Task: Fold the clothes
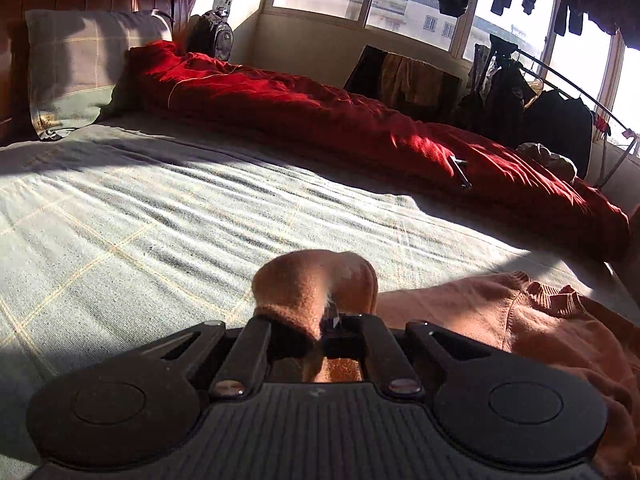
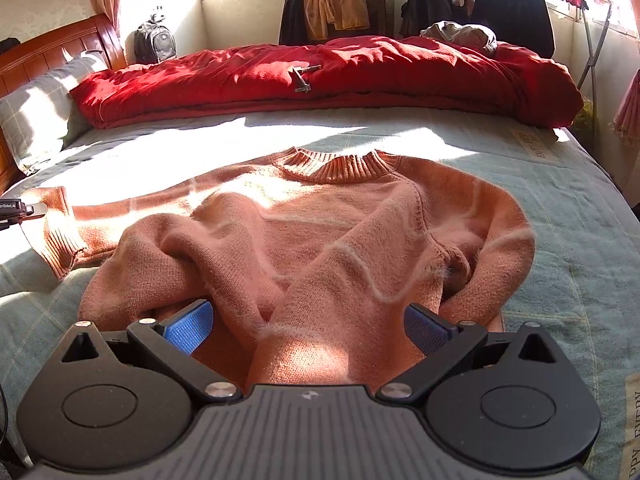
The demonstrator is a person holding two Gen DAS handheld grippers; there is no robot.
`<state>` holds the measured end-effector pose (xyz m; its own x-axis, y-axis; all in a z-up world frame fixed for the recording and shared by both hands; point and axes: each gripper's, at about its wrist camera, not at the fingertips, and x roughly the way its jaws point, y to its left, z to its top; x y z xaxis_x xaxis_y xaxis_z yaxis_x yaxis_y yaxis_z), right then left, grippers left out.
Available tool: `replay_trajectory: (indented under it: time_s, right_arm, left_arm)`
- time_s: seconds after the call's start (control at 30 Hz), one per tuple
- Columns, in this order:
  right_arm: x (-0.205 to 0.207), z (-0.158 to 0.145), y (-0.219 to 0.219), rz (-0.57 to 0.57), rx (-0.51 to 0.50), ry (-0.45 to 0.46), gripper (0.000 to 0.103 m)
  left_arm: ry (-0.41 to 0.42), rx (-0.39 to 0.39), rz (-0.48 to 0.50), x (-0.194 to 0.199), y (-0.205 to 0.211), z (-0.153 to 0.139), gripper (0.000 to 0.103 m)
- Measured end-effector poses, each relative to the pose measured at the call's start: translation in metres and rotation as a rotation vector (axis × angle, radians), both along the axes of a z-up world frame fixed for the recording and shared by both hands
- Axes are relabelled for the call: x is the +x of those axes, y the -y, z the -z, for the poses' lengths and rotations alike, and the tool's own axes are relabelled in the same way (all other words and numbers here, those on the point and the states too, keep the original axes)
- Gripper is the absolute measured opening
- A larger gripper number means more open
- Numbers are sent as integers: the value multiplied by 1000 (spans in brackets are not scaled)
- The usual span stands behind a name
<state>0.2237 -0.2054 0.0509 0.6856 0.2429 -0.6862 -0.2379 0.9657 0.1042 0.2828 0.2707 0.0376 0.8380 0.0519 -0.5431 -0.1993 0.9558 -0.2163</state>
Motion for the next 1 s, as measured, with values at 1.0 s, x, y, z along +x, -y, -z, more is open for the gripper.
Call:
replay_trajectory:
  time_s: [1.0]
  right_arm:
    - [6, 4, -13, -40, -1, -24, 103]
  left_arm:
    - [-239, -103, 131, -4, -5, 61, 3]
